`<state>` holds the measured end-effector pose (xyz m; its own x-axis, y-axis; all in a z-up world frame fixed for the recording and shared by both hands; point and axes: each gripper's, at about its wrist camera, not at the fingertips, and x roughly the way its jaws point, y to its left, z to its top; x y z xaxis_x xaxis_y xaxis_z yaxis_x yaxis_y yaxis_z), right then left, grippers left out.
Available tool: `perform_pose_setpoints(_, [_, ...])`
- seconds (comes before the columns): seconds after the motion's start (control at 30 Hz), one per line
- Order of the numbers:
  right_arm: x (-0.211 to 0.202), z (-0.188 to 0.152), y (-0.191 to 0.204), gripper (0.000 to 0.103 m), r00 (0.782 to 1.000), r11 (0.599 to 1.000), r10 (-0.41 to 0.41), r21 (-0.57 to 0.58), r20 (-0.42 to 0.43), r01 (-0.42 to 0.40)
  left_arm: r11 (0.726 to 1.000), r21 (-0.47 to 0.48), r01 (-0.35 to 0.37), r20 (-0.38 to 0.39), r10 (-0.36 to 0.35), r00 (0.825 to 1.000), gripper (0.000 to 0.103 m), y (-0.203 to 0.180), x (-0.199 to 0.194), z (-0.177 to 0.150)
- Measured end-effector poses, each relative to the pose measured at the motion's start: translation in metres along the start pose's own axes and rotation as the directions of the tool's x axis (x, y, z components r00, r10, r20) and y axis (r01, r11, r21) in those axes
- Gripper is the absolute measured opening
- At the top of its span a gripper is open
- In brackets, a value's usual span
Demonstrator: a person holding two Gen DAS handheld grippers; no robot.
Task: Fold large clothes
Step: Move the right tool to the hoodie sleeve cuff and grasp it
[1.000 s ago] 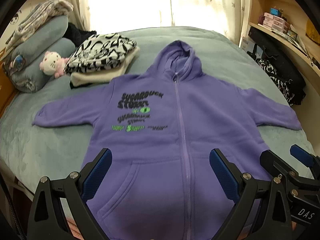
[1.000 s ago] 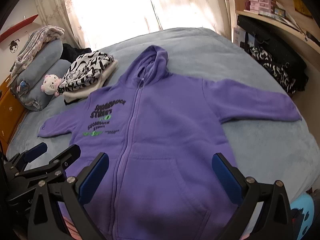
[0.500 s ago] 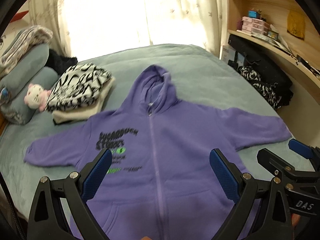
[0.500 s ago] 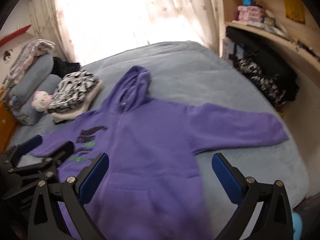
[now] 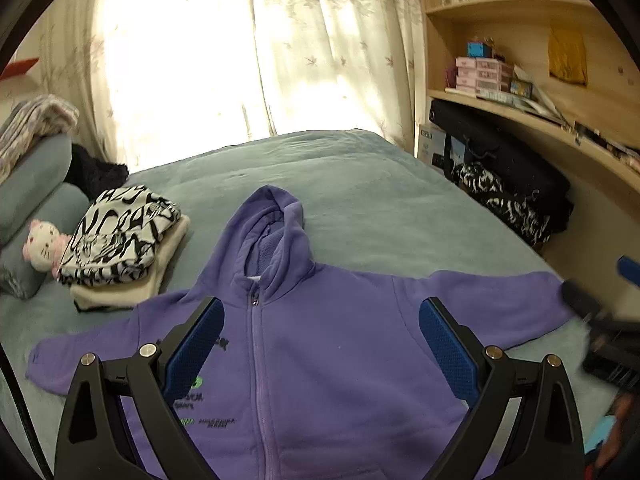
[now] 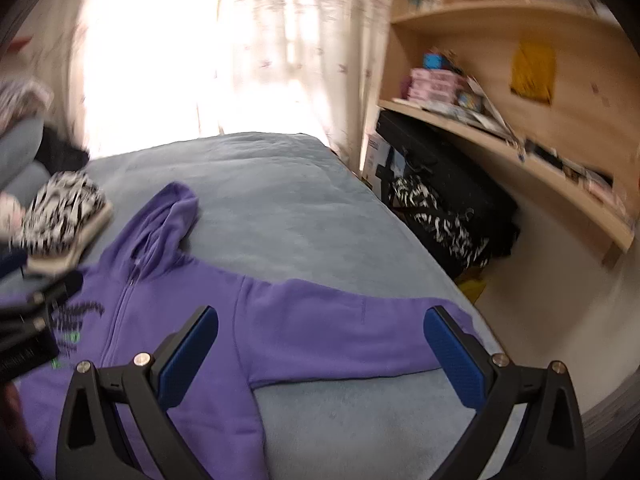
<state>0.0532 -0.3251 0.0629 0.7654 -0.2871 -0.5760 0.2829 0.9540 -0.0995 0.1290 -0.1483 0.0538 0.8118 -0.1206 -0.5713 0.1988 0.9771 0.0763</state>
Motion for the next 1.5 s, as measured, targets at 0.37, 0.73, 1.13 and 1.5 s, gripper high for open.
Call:
perform_pose_setpoints(0.37, [0.090, -0.035, -0.083, 0.103, 0.981, 0.975, 0.032, 0.221, -0.190, 0.011, 0.998, 0.057, 0.039, -0.098, -0.033, 0.995, 0.097, -0.052, 0.079, -0.010])
perform_pose_setpoints(0.73, [0.182, -0.101, -0.172, 0.081, 0.914, 0.841, 0.084, 0.520, -0.397, 0.148, 0.999, 0.005, 0.041, -0.203, -0.039, 0.978, 0.097, -0.078, 0.160, -0.032])
perform_pose_setpoints(1.13, [0.230, -0.078, -0.190, 0.010, 0.937, 0.770, 0.144, 0.631, -0.320, 0.097, 1.000, -0.019, 0.018, -0.269, -0.022, 0.963, 0.097, -0.077, 0.193, -0.045])
perform_pose_setpoints(1.5, [0.107, 0.024, -0.011, 0.010, 0.952, 0.945, 0.304, 0.118, 0.017, -0.304, 0.997, -0.058, -0.041, -0.235, 0.026, 0.972, 0.097, -0.023, 0.161, -0.036])
